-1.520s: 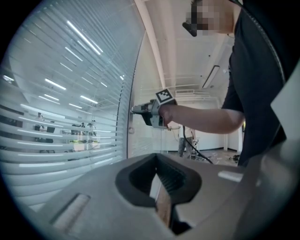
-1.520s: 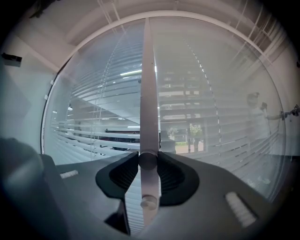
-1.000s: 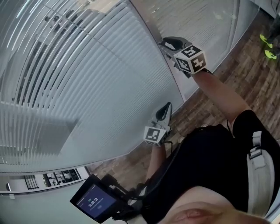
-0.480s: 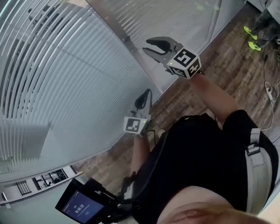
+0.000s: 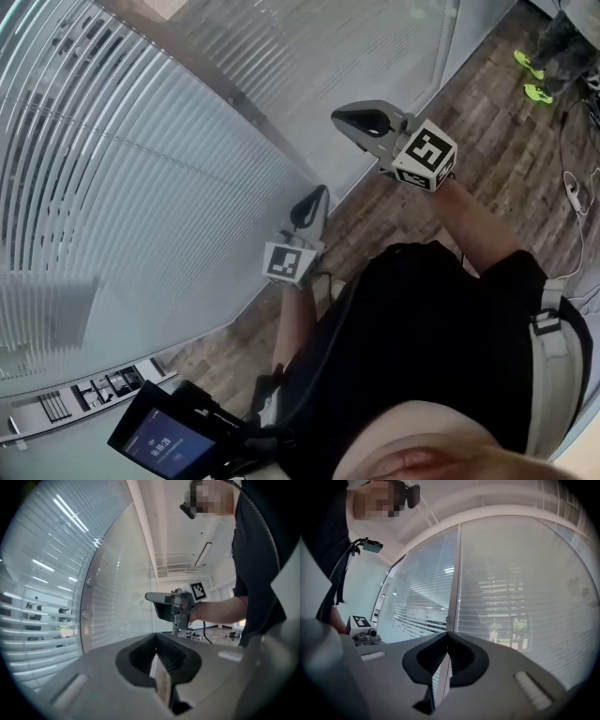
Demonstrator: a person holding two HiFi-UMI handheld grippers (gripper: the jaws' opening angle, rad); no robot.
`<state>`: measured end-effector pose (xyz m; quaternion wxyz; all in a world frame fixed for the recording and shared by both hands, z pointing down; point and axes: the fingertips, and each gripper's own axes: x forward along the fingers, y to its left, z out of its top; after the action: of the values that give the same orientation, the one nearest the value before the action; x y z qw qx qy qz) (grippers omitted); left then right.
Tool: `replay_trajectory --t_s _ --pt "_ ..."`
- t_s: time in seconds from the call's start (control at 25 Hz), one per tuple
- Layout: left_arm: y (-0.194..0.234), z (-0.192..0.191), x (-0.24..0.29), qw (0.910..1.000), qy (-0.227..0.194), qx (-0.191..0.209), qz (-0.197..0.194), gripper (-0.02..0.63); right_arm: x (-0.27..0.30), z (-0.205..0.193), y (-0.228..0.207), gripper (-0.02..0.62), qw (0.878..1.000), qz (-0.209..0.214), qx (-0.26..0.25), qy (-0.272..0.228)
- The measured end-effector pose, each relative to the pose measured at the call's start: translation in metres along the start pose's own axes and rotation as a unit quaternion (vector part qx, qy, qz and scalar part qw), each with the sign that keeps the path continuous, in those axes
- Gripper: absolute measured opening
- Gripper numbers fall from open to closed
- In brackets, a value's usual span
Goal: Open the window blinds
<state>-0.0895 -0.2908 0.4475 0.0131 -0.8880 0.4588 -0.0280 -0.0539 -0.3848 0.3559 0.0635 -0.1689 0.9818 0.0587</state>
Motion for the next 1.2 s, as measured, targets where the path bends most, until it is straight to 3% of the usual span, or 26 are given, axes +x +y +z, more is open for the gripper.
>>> replay_trajectory --t_s 0.24,0.56,0.88,1.2 --pt "-0.023 0.008 0.011 0.9997 0.017 0.014 -0.010 0.003 -0.050 -0.012 0.026 0.006 0.999 0.042 -0.025 -0.003" --pt "-0.020 0.000 0.019 0.9995 0.019 0.025 0.003 0.003 -0.073 -0.047 0.033 0.006 0.999 0.033 0.014 0.017" --pt "-0.023 0.000 0.022 0.9992 0.018 0.035 0.004 0.003 -0.072 -0.037 0.033 0.006 0.999 0.039 0.005 0.009" --pt "-0.016 0.005 0.022 0.9993 0.013 0.026 0.022 0.003 -0.069 -0.047 0.035 0.005 0.997 0.057 0.021 0.038"
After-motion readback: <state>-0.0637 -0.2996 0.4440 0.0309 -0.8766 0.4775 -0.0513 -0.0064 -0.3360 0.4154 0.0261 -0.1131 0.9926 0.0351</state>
